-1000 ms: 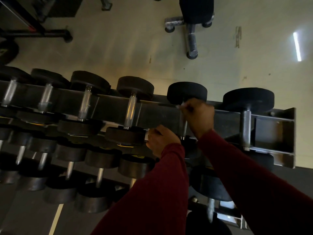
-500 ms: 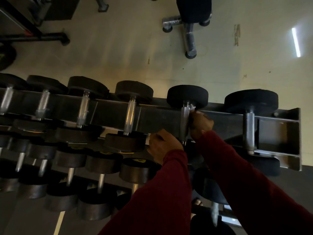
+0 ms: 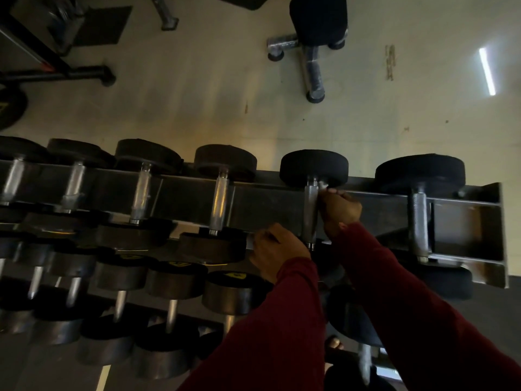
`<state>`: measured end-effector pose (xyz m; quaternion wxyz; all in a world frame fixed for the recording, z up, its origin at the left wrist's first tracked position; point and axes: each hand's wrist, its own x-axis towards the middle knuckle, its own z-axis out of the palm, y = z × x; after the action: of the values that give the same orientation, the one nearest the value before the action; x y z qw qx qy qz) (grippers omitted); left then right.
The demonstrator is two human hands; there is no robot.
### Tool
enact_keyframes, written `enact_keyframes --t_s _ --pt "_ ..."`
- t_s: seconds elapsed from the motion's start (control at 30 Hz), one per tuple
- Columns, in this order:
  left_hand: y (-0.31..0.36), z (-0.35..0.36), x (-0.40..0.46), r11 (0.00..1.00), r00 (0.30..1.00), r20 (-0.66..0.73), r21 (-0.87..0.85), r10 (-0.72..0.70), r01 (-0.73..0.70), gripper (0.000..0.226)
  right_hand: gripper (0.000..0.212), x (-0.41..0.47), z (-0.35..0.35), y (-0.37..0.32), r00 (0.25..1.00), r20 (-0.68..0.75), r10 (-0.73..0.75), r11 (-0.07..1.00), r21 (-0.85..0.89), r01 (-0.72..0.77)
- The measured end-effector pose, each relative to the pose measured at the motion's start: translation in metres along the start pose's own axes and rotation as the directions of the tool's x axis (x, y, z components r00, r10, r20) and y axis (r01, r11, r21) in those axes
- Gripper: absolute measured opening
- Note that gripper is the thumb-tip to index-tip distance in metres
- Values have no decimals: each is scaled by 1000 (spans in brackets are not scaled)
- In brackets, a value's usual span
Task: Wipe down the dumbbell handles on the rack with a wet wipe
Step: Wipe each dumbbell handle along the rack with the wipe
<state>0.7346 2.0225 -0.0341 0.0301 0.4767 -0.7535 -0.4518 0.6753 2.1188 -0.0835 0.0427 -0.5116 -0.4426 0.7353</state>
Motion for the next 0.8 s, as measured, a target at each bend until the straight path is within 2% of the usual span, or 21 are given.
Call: enact_keyframes --t_s 0.07,0.13,0.17,0.23,0.3,0.37,0.43,0.5,0.53,0.6,0.63,0.67,0.73,0.8 --pt "1 -1 2 1000 1000 26 19 -9 8 41 14 -6 -2 0 984 -48 -173 978 -127 166" --pt "1 -1 3 999 999 38 33 -24 23 33 10 -19 -3 -2 892 -25 -452 838 -356 414" --pt "1 -1 3 999 999 37 41 -24 22 32 9 -25 -3 -2 816 49 -576 711 -464 529" --pt "0 0 3 999 999 40 54 -11 9 34 5 -35 -1 -5 617 266 -741 389 -579 717" --pt "-1 1 3 998 999 48 65 -17 14 36 8 -35 4 -6 416 457 -786 72 -602 795" --pt "-1 1 4 997 999 43 77 -17 14 37 5 -34 9 -6 328 574 -750 -120 -605 787" --pt "-1 0 4 997 999 37 73 -9 7 38 9 -34 9 -6 314 642 -700 -208 -604 770" --pt "-1 -1 3 998 999 38 66 -1 -1 37 10 -34 4 -7 313 659 -684 -197 -580 790" --pt "0 -1 2 998 999 39 61 0 -3 36 8 -34 0 -8 323 631 -705 -135 -567 812" --pt "1 -2 1 999 999 41 52 -7 5 35 10 -33 -4 -12 386 512 -767 70 -532 844" --pt "1 -2 0 998 999 41 58 -10 8 35 11 -32 -4 -12 403 475 -782 117 -524 843" --pt "1 -2 0 998 999 42 64 -12 9 35 11 -32 -3 -11 397 482 -781 84 -548 832" --pt "2 -2 0 998 999 41 65 -8 5 35 10 -33 4 -7 369 596 -713 -113 -617 779" --pt "2 -3 0 998 999 34 60 -8 6 36 11 -33 12 -2 437 684 -584 -245 -661 709"
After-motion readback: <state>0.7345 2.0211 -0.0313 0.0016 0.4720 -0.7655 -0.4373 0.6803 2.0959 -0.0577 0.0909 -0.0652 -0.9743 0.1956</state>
